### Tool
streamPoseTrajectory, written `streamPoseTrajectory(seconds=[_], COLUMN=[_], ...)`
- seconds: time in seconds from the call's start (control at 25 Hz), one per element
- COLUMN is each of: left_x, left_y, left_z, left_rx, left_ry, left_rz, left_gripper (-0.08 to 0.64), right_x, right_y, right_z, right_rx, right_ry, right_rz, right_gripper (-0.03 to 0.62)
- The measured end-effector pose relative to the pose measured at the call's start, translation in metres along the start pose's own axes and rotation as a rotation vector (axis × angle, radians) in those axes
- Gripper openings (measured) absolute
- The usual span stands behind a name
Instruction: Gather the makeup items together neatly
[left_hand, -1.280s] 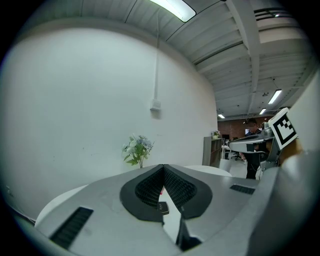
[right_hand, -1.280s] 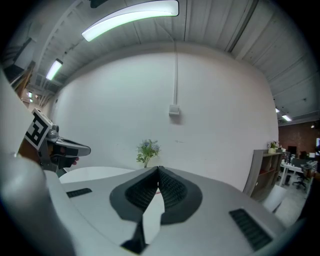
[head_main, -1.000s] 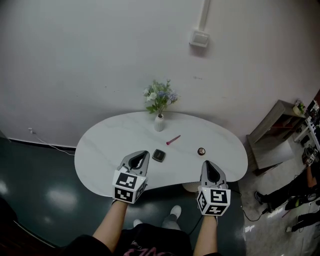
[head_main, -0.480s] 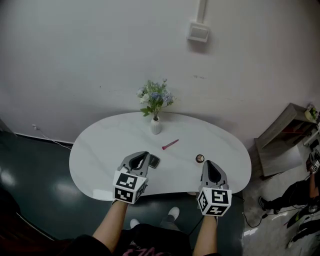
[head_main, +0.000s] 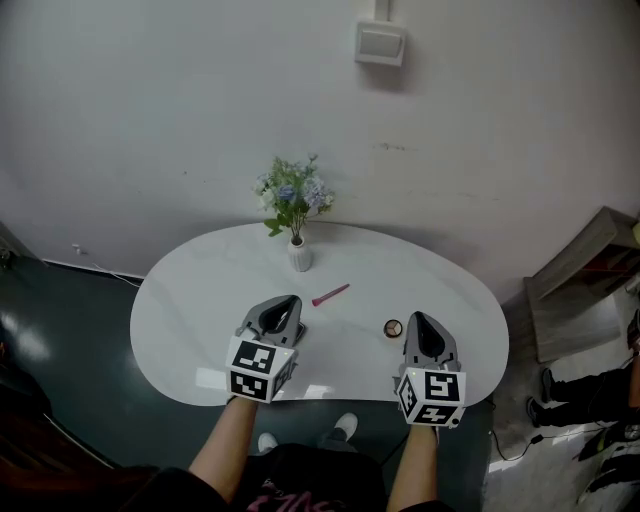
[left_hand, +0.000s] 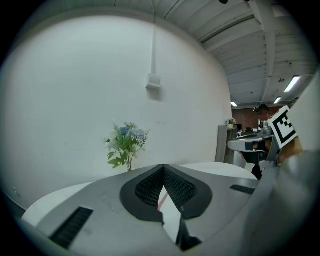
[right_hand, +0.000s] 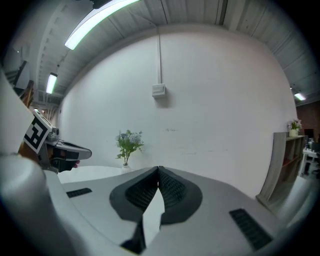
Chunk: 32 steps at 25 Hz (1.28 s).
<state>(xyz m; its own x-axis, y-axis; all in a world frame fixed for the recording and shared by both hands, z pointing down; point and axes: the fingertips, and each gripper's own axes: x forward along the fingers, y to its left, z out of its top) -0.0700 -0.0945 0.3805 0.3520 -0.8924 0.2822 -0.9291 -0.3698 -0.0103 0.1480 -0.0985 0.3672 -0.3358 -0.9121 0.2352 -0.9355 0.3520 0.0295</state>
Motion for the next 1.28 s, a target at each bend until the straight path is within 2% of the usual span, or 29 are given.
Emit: streamPoseTrajectory(seconds=[0.28,0.48,0.72,0.92,1.28], left_x=[0.022,0.033,0.044,0.054,0.068], left_y=[-0.001,-0.006,-0.008,-0.001,0.015], left_z=[0.01,0.01,0.012,0.008,0.017], left_rx=[-0.009,0.0,-0.005,-0.028,-0.009], left_ry=[0.013,0.024,0.026,0.024,0.016], left_rz=[0.067,0.087,0.075,0.059,0.018], left_gripper=[0.011,0.009,0.011,0.011,0.011], right_x=[0.026,0.038,0.046,0.054,0.074], right_y=[-0.021,-0.033,-0.033,-0.036,-0.019], right_z=[-0.003,-0.007,-0.009,-0.011,0.0], right_rx=[0.009,0.018,0.015,0.018,0.007], right_ry=[0.016,0.023,0.032,0.042,0.047], right_rz=[0.069,0.094,0.104,0.082,0.078], right_gripper=[0.063,0.063,0.063,0.063,0.063])
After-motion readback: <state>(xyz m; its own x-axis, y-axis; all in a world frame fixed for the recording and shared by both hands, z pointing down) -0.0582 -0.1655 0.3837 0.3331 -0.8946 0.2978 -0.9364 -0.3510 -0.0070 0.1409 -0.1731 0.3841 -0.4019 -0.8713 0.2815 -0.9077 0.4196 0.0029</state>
